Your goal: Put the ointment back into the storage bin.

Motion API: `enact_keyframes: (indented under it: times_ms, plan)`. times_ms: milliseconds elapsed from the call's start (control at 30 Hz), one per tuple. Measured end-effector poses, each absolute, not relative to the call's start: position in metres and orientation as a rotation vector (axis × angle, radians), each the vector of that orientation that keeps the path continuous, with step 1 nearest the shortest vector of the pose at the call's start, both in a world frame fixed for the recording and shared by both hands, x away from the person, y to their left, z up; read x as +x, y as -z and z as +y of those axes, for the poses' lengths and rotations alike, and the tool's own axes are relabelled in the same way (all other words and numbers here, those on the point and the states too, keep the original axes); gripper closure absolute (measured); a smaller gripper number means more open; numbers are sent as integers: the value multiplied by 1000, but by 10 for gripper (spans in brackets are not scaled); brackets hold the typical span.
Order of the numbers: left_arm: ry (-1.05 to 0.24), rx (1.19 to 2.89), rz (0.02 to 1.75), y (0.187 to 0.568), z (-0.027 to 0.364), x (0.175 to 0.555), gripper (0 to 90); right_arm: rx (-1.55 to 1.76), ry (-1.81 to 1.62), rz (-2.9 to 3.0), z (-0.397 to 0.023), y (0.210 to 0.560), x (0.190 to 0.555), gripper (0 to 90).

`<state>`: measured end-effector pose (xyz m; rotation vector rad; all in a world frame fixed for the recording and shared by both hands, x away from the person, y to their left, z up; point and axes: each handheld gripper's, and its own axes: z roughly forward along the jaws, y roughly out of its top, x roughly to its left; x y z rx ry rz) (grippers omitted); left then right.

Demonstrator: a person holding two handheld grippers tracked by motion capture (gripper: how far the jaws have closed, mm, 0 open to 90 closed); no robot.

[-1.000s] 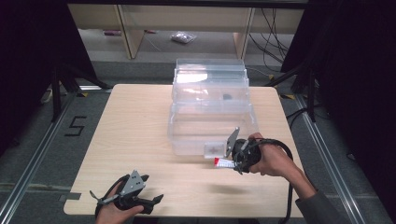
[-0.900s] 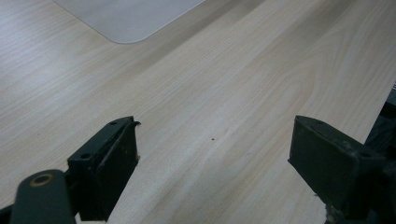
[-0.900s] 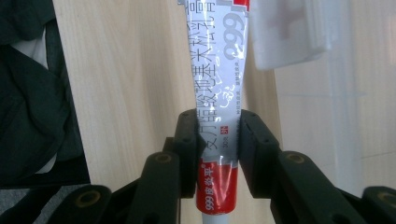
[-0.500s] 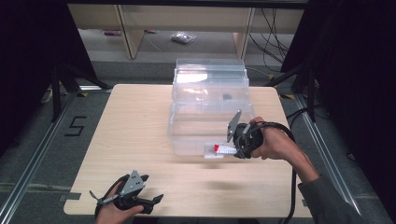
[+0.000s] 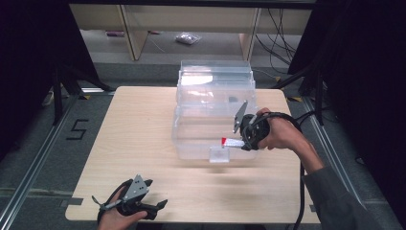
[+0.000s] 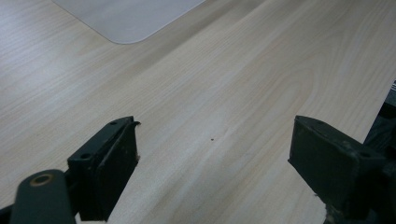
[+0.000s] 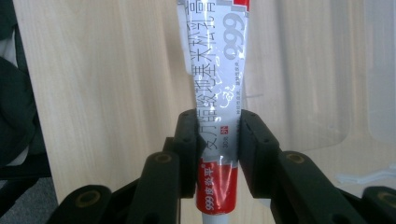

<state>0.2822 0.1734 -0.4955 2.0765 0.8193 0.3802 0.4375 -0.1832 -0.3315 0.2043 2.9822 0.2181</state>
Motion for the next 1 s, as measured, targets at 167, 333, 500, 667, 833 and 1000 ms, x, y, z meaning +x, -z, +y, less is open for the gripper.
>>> enact_keyframes:
  times_ms: [167, 333, 500, 667, 833, 1000]
  plan:
    - [-378, 2075, 820, 495, 173, 282, 150, 234, -201, 2985, -185, 335, 450, 707]
    - [-381, 2100, 806, 494, 175, 282, 150, 266, -191, 2985, -188, 338, 461, 707]
    - [-383, 2095, 810, 495, 175, 283, 150, 202, -208, 2983, -193, 345, 478, 707]
    - [-389, 2114, 797, 494, 175, 283, 150, 261, -211, 2989, -195, 351, 486, 707]
    - [-378, 2077, 810, 495, 174, 282, 149, 228, -186, 3007, -195, 359, 496, 707]
    - [-400, 2111, 793, 494, 175, 284, 149, 273, -163, 3003, -196, 362, 499, 707]
